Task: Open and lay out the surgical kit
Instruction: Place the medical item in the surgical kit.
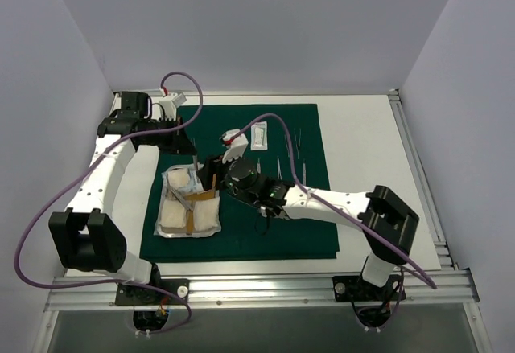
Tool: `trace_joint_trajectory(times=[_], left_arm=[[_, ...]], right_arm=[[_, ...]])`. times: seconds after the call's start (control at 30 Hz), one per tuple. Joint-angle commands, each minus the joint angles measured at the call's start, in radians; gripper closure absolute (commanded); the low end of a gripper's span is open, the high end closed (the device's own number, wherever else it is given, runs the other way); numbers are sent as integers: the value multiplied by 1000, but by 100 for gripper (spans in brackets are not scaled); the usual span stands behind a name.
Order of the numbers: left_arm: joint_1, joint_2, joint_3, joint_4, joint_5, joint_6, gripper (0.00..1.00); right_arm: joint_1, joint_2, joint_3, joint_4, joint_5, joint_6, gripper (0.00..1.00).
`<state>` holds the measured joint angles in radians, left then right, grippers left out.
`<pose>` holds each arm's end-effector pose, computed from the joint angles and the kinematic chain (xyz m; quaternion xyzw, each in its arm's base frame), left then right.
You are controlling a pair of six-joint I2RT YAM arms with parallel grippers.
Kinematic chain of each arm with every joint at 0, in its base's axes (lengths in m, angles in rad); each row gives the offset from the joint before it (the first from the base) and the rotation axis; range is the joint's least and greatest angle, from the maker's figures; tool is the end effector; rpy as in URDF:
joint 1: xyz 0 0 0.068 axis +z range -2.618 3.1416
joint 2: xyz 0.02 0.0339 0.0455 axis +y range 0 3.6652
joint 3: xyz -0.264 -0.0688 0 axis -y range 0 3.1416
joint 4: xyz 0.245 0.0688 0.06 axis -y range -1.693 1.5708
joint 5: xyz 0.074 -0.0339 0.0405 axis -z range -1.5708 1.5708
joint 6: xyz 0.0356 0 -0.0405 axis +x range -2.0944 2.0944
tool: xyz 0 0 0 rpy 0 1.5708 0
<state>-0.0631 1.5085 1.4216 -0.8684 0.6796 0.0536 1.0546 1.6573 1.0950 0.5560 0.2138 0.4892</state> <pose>0.3095 -0.0420 0.3325 0.1532 0.8911 -0.3190 0.2841 0.1995 0.3362 0.2960 -0.1245 0.6983 0.4346 0.5550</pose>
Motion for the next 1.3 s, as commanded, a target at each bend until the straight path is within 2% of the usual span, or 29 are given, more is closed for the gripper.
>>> trace_joint_trajectory(times=[0.0, 0.13, 0.23, 0.27, 0.33, 0.37, 0.47, 0.6, 0.63, 0.77, 0.8, 0.83, 0.97, 1.07, 1.27], left_arm=[[12, -73, 11, 84, 67, -106, 98], [23, -83, 7, 89, 92, -124, 98], [35, -85, -1, 100, 116, -141, 98], [37, -85, -3, 100, 121, -147, 98], [43, -83, -7, 101, 127, -150, 98], [45, -83, -9, 101, 126, -150, 98], [45, -85, -12, 100, 126, -150, 98], [45, -82, -10, 89, 114, -135, 97], [43, -82, -6, 83, 106, -126, 81], [43, -79, 22, 52, 42, -80, 26], [43, -76, 26, 39, 28, -71, 20], [43, -73, 34, 31, 14, -61, 1], [46, -59, 59, -10, -52, 0, 6], [46, -64, 43, -12, -107, 20, 6], [52, -56, 10, 5, -104, 32, 6]], right_arm=[[22, 67, 93, 45, 12, -49, 43], [22, 111, 140, 41, -24, -52, 50], [22, 144, 167, 19, -5, -55, 60], [22, 148, 166, 27, -2, -52, 69], [22, 148, 161, 33, -1, -49, 79], [24, 147, 160, 35, 2, -47, 87], [21, 144, 158, 27, 27, -44, 100], [-11, 133, 160, -24, 62, -14, 100], [-24, 128, 157, -51, 62, -6, 100], [-105, 85, 125, -137, 75, 25, 100], [-126, 78, 105, -152, 70, 26, 100], [-177, 70, 95, -180, 59, 22, 100], [-330, 62, 69, -249, 7, -24, 100], [-427, 134, 138, -366, -10, -23, 100], [-495, 297, 274, -430, -59, -64, 100]])
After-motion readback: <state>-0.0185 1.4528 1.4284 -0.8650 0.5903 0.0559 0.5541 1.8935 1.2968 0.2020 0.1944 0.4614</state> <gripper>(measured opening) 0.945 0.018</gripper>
